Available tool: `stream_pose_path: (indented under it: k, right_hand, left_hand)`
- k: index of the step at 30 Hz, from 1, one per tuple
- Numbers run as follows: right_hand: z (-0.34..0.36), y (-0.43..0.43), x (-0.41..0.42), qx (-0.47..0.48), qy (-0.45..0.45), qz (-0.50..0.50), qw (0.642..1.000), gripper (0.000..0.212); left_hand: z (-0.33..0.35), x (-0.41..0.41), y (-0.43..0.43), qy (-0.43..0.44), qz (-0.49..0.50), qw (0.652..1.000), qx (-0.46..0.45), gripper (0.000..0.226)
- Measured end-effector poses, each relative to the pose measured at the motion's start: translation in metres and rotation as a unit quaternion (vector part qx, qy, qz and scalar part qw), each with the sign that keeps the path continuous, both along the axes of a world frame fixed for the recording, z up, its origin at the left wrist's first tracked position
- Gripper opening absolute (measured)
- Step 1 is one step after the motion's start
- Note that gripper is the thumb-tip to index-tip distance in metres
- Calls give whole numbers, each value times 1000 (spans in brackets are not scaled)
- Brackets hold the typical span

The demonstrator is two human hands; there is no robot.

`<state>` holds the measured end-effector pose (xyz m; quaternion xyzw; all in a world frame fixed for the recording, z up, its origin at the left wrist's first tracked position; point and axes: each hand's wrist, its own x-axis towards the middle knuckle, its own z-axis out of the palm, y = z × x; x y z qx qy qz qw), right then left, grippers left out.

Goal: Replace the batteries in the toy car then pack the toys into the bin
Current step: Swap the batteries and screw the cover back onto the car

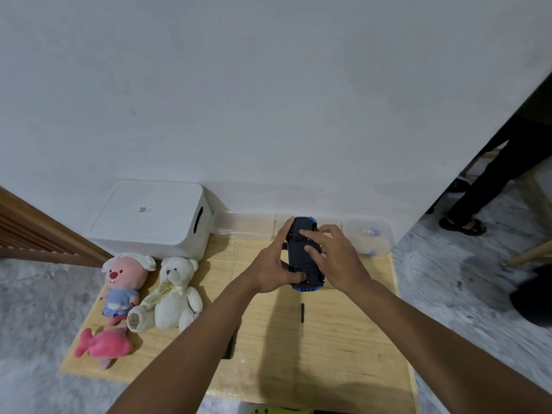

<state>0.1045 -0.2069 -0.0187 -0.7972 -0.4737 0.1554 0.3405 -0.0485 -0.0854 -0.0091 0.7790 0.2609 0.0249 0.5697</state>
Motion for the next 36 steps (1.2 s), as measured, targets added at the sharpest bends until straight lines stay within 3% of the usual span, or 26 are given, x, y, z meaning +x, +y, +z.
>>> stream_pose_path:
  k: [10,12,15,18,21,24,32,36]
  right_hand:
    - [8,8,-18,-62,27,13,998,44]
    - [9,5,-23,-51,66,16,996,48]
    - [-2,-6,-30,-19,125,-63,990,41]
    - [-34,-15,-32,-145,107,-120,976,19]
    - [-66,-17,-43,-301,112,-97,942,22]
    - [-88,-16,-60,-332,97,-106,932,31]
    - [-107,-10,-74,-317,132,-175,923,22]
    - [-62,-6,-63,-134,172,-245,945,9]
  left_hand:
    - [-2,-23,9,5,-8,1000,-15,122]
    - [-3,-28,12,10,-11,1000,-19,122]
    - [-7,-41,19,32,-6,999,-35,121]
    - [-16,-57,25,55,-7,997,-48,121]
    - [-26,-68,28,58,-7,997,-59,121]
    - [-30,-73,31,59,-10,996,-70,121]
    - [-28,-76,38,66,-11,994,-88,123]
    - [-19,-77,41,55,-16,994,-95,120]
